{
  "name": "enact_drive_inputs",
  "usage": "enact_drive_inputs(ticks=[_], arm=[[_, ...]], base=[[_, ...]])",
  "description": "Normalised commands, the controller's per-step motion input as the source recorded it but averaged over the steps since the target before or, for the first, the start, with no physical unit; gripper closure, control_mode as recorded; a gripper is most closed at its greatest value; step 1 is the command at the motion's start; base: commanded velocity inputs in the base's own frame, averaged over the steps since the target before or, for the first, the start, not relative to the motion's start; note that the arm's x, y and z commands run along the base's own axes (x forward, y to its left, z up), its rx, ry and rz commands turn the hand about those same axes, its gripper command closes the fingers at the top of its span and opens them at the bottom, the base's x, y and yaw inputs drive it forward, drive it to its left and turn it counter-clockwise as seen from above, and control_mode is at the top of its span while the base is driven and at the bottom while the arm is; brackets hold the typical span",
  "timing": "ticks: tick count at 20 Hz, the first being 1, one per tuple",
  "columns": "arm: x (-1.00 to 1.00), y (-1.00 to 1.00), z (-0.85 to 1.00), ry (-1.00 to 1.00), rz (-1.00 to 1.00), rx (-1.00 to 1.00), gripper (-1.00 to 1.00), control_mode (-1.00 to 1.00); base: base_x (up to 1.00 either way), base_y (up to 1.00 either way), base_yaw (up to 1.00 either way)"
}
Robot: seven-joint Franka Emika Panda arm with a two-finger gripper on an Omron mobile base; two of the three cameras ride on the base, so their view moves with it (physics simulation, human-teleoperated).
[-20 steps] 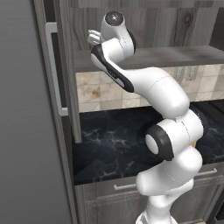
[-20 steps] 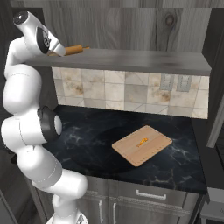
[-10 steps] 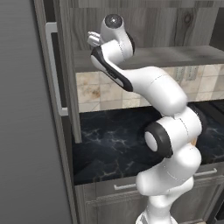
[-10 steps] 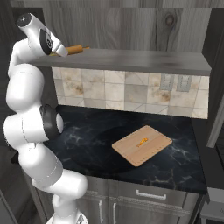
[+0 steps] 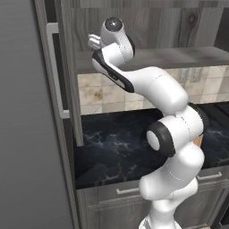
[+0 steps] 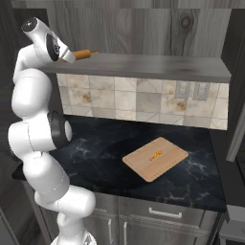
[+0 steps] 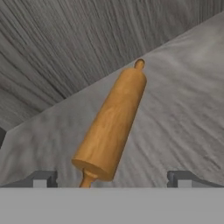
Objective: Open the cabinet, retrieve the rolling pin, and place it next to the meat on the cutting board to prepare for tenderizing.
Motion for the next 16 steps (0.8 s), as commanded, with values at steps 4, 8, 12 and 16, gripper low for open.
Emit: enact_drive_inputs(ticks=[4,8,12,16], arm=[[0.2,0.07,-0.01,0.0,0.0,0.0,-1.0,-1.0],[0.22,0.04,0.0,0.0,0.0,0.0,-1.0,-1.0],[0.19,0.01,0.0,0.0,0.0,0.0,-1.0,-1.0],[0.15,0.01,0.0,0.01,-0.01,0.0,-1.0,-1.0]], base=[[0.0,0.0,0.0],[0.0,0.0,0.0],[0.0,0.0,0.0],[0.0,0.0,0.0]])
